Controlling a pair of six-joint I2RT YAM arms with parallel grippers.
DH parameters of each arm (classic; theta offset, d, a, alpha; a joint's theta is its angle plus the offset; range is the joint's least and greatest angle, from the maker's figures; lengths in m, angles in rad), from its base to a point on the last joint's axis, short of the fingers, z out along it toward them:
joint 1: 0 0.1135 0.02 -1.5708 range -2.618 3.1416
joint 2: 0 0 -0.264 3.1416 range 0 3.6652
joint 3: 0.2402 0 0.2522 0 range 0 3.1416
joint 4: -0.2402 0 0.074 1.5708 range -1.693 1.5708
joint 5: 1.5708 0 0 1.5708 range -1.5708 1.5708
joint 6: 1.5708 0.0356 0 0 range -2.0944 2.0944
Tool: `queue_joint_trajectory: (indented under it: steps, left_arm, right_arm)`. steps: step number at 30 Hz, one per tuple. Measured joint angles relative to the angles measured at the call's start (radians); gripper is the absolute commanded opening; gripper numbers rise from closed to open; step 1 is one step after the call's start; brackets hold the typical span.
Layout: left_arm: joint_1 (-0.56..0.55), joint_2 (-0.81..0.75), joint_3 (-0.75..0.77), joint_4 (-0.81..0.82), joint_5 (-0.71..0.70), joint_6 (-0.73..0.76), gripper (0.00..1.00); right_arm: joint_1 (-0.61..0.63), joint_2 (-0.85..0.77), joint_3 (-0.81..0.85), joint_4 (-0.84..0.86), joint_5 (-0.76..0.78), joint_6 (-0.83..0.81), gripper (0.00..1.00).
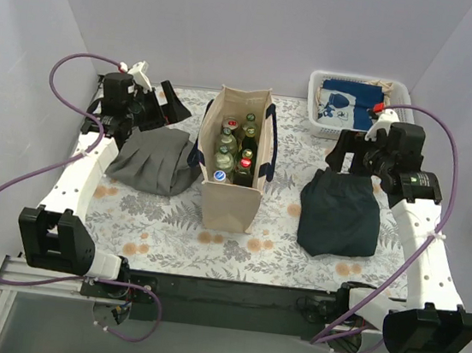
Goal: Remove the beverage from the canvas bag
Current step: Adjust the canvas bag at the center of the board.
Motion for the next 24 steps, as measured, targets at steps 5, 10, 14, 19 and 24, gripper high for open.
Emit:
queue_joint_trajectory:
  steps: [5,10,14,19,24]
  left_arm:
    - [0.0,0.0,0.027,-0.006,-0.008,0.021,0.98]
    - [0.0,-0.004,0.057,-0.002,0.029,0.031,0.98]
    - [0.0,-0.014,0.057,0.002,0.09,0.049,0.98]
    - [-0.008,-0.018,0.056,0.002,0.103,0.063,0.98]
    - [-0.1,-0.034,0.03,-0.002,-0.035,0.087,0.97]
  right_arm:
    - [0.001,0.011,0.012,-0.042,-0.036,-0.04,0.98]
    - [0.084,0.043,0.122,-0.114,0.066,-0.057,0.98]
    - [0.276,0.104,0.264,-0.175,0.218,-0.055,0.98]
    - [0.433,0.145,0.324,-0.212,0.35,-0.044,0.98]
    - [0.506,0.161,0.35,-0.27,0.405,-0.04,0.98]
